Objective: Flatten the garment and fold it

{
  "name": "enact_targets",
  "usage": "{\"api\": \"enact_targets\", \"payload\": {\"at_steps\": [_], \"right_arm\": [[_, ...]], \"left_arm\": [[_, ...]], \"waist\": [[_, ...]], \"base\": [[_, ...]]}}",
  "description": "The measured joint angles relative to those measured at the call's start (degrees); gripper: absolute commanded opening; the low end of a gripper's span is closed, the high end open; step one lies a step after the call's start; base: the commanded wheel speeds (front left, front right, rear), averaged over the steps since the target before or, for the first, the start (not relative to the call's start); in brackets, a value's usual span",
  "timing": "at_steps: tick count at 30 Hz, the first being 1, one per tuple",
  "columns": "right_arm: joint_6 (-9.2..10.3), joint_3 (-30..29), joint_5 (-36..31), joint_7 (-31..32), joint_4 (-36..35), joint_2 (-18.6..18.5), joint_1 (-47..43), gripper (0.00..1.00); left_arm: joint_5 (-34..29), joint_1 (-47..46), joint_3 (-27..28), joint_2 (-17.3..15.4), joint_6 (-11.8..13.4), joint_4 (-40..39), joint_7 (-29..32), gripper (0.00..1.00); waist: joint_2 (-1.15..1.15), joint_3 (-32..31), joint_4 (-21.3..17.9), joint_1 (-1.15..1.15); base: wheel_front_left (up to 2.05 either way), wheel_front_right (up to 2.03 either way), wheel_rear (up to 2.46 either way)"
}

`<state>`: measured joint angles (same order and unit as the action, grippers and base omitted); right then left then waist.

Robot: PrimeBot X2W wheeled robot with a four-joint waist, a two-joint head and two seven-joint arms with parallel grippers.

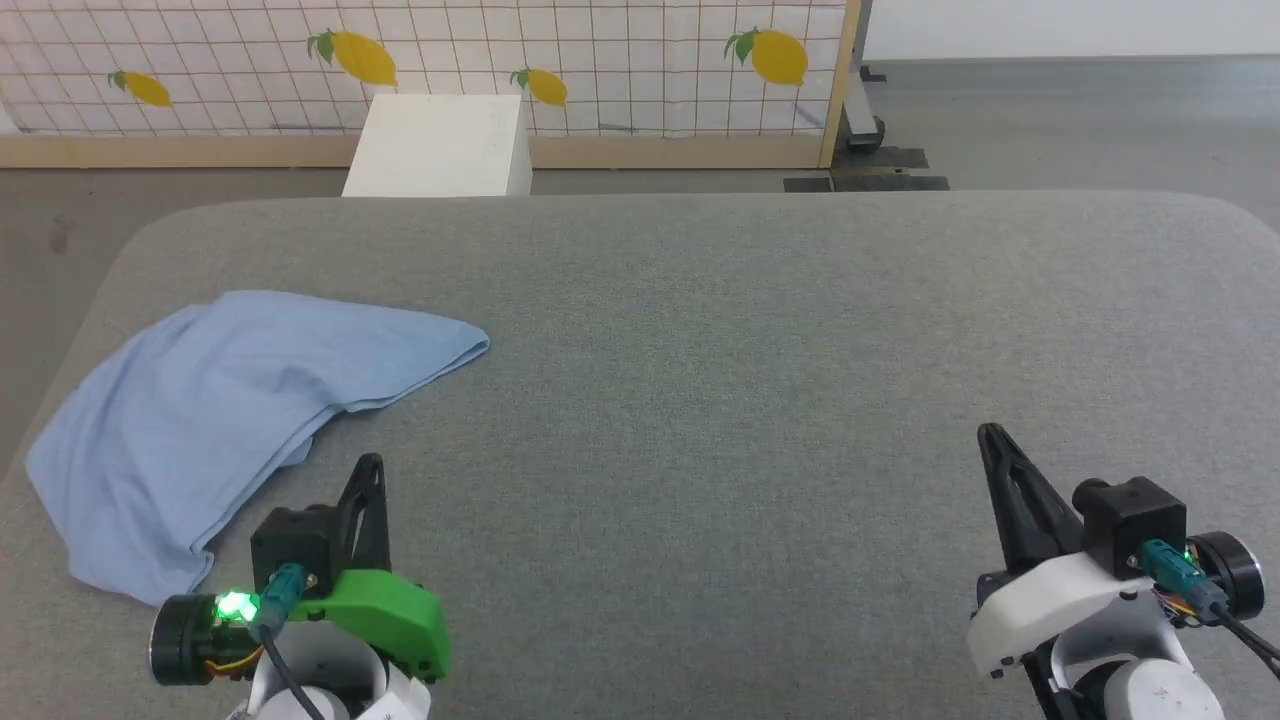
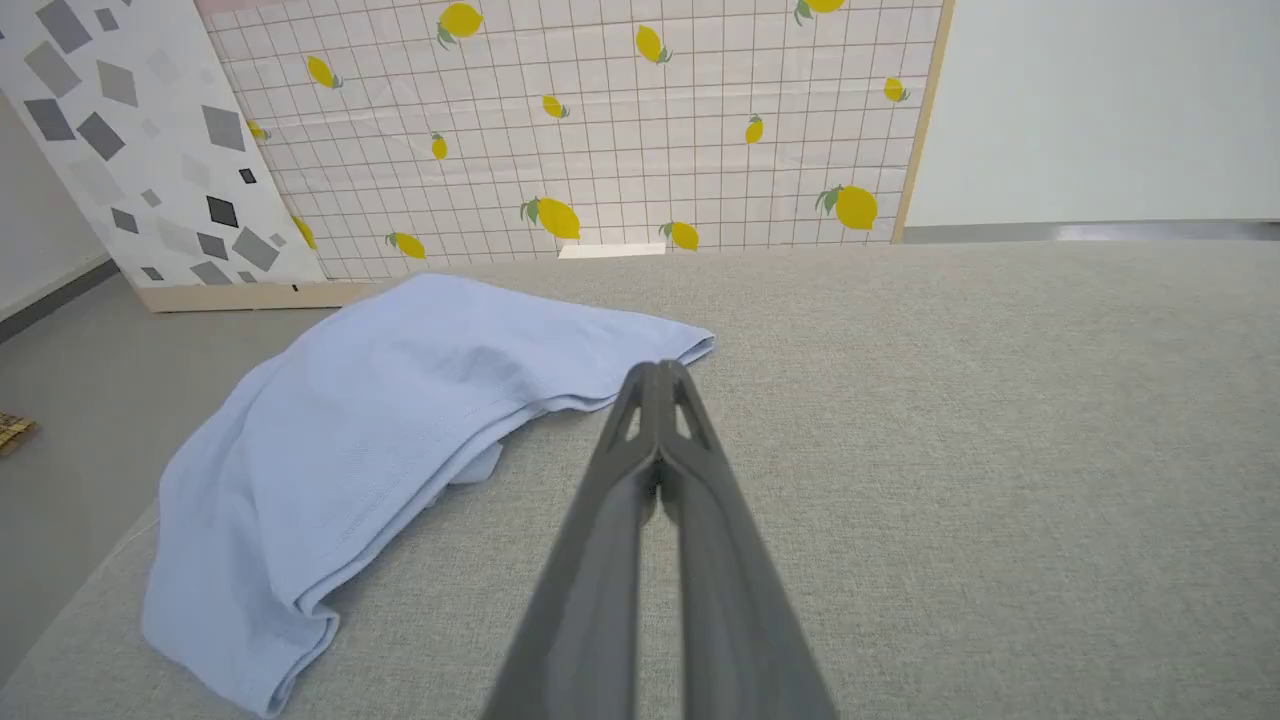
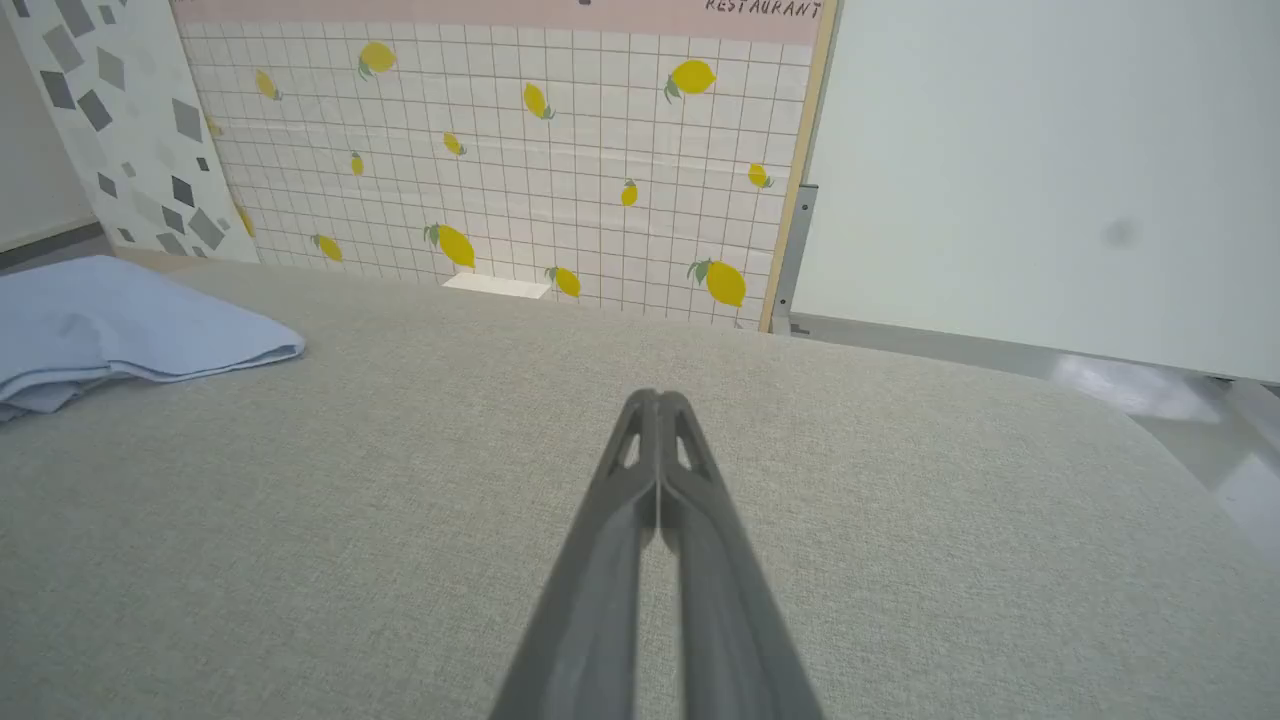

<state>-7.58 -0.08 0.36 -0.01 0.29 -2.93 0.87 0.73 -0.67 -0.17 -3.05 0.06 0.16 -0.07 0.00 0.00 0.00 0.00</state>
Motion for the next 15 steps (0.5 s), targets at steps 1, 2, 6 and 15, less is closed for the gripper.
{"api": "enact_targets", "payload": {"at_steps": [1, 2, 6, 15], "right_arm": [[0.0, 0.0, 0.0, 0.0, 0.0, 0.0, 0.0, 0.0], [0.0, 0.0, 0.0, 0.0, 0.0, 0.0, 0.0, 0.0], [0.0, 0.0, 0.0, 0.0, 0.0, 0.0, 0.0, 0.0], [0.0, 0.0, 0.0, 0.0, 0.0, 0.0, 0.0, 0.0]], "left_arm": [[0.0, 0.0, 0.0, 0.0, 0.0, 0.0, 0.0, 0.0], [0.0, 0.0, 0.0, 0.0, 0.0, 0.0, 0.0, 0.0], [0.0, 0.0, 0.0, 0.0, 0.0, 0.0, 0.0, 0.0], [0.0, 0.0, 0.0, 0.0, 0.0, 0.0, 0.0, 0.0]], "waist": [[0.0, 0.0, 0.0, 0.0], [0.0, 0.0, 0.0, 0.0], [0.0, 0.0, 0.0, 0.0], [0.0, 0.0, 0.0, 0.0]], "base": [[0.0, 0.0, 0.0], [0.0, 0.0, 0.0], [0.0, 0.0, 0.0], [0.0, 0.0, 0.0]]}}
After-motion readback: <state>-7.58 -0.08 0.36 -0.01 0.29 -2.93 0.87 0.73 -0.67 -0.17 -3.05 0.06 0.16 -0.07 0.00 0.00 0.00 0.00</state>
